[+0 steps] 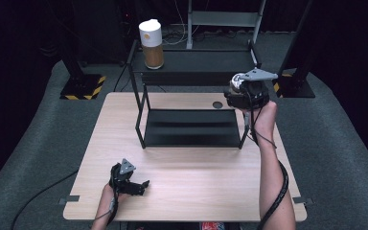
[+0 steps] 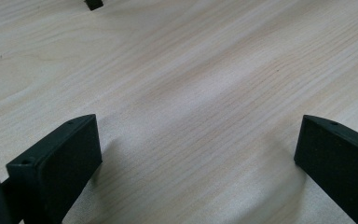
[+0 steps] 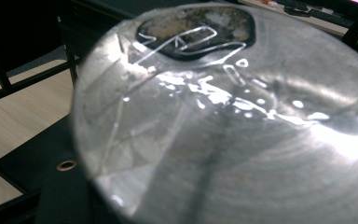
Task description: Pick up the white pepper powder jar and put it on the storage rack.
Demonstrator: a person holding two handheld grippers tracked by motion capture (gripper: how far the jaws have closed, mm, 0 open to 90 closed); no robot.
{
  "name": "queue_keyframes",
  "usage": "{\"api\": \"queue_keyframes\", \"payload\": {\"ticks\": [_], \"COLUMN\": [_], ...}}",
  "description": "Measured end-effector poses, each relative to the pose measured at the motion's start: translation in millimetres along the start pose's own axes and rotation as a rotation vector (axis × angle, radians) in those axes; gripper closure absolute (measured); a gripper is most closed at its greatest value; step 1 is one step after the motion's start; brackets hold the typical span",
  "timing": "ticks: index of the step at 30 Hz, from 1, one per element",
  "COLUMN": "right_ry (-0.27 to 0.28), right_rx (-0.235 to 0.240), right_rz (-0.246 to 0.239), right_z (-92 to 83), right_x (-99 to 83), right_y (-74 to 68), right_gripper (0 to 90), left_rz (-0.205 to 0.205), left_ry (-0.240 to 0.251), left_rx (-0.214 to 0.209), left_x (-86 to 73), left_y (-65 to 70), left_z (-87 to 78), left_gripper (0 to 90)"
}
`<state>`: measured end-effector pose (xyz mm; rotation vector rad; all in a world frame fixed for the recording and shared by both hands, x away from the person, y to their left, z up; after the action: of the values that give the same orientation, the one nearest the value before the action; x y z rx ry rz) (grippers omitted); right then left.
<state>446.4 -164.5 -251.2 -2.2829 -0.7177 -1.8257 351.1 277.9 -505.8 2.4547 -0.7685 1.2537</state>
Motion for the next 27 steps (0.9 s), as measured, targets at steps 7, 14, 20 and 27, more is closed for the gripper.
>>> {"api": "queue_keyframes", "payload": {"ticks": [7,14,20,27], "right_ry": [0.006,0.015,0.021,0.009], "right_rx": [-0.008,-0.017,-0.025,-0.032], "right_rz": [0.007,0.006,0.012,0.018], "right_z": [0.2,-2.9,-2.5,6.9], "right_x": [19.8,38.5,52.6,70.6], "right_y": [7.7,13.4,18.6,24.9], "right_gripper": [30.2,30.2,30.2,30.2], "left_rz": [0.000,0.000,0.000,-0.001], "left_ry": [0.000,0.000,0.000,0.001], "left_rx": [0.000,0.000,0.000,0.000], "left_x": [0.0,0.0,0.0,0.0], "left_y": [0.0,0.0,0.0,0.1], "left_z": [0.0,0.0,0.0,0.0], "left_gripper": [0.0,0.0,0.0,0.0]}}
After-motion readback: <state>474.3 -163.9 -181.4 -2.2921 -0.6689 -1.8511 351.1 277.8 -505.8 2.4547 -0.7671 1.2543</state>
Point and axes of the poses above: each handheld gripper's, and its own axes: z roughly forward along the jaws, x roughly out of its top, y roughly to its right, the point moved 10 cm from there along z, roughly forward along the jaws, and after that the axes turned 8 degrees about y, right-handed, at the moved point
